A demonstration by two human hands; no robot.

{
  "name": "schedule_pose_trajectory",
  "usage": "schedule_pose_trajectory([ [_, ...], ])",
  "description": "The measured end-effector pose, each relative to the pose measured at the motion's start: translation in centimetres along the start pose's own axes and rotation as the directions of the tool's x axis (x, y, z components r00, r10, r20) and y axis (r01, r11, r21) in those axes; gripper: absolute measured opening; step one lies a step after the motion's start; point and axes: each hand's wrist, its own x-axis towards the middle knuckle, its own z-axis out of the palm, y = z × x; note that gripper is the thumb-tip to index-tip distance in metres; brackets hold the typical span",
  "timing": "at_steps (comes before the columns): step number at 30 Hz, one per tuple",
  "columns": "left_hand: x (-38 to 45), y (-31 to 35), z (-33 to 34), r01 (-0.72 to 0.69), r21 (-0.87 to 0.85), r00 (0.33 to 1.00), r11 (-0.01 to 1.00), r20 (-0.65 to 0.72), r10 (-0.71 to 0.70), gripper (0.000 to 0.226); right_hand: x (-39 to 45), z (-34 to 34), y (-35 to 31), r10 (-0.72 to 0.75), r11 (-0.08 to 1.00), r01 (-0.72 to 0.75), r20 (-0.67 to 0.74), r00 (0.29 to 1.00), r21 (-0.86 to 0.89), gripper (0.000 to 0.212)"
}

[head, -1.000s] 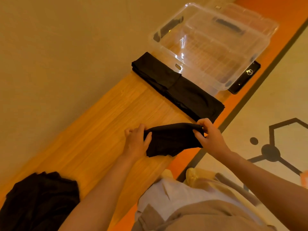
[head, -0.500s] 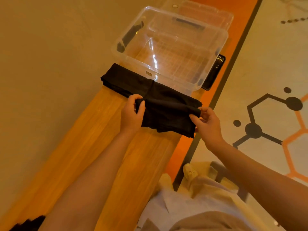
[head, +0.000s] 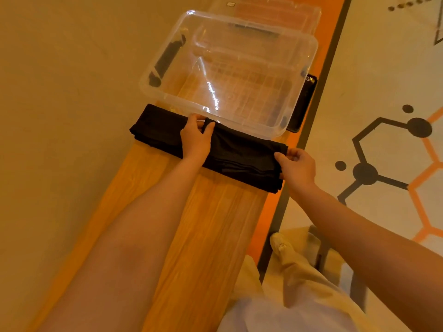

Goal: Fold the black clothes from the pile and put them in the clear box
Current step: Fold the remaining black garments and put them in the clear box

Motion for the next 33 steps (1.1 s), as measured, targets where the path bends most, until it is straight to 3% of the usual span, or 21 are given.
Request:
schedule_pose_trajectory([
  [4,-0.2,-1.1,0.3,-0.016,0.094,1.0,0.995,-0.005,0.016,0.031,-0.7,-0.3,0.3,-0.141,0.986,0.139,-0.01,0.99,-0.096,0.022],
  [6,-0.9,-1.5,0.3,-0.113,0.315,0.987,0.942,-0.074,0.143,0.031,-1.6,-0.6,0.1,-0.315,0.922,0.307,0.001,0.949,-0.238,0.033],
  [8,-2.2,-1.7,0.4,-0.269,0.494,0.933,0.827,-0.079,0.35,0.03,-2.3,-0.9,0.2,-0.571,0.715,0.533,0.063,0.819,-0.453,0.042],
  [10,-3.9,-1.9,0.9,-0.455,0.55,0.855,0.701,0.05,0.516,0.033,-2.3,-1.0,0.8,-0.704,0.427,0.683,0.256,0.662,-0.593,0.044],
  [12,-5.2,-2.6,1.7,-0.547,0.558,0.826,0.623,0.24,0.511,0.046,-2.0,-0.7,1.7,-0.68,0.237,0.752,0.448,0.581,-0.615,0.046],
  [14,-6.1,-3.4,2.4,-0.534,0.579,0.845,0.616,0.377,0.379,0.061,-1.7,-0.4,2.8,-0.58,0.164,0.752,0.555,0.597,-0.638,0.052],
  [17,-6.3,-3.9,2.8,-0.505,0.625,0.855,0.596,0.455,0.247,0.068,-1.1,-0.5,4.5,-0.476,0.136,0.731,0.603,0.64,-0.669,0.058],
  [26,-6.7,-2.5,2.3,-0.49,0.71,0.862,0.505,0.482,0.16,0.059,-1.1,-0.9,4.1,-0.449,0.11,0.739,0.63,0.633,-0.664,0.063],
  [29,-8.2,-1.9,2.1,-0.488,0.753,0.872,0.442,0.437,0.219,0.056,-1.2,-1.6,3.4,-0.452,0.073,0.773,0.67,0.589,-0.631,0.062],
  [33,-11.4,-2.6,1.7,-0.486,0.752,0.873,0.444,0.403,0.274,0.053,-1.4,-2.8,2.4,-0.464,-0.014,0.837,0.745,0.479,-0.547,0.059],
])
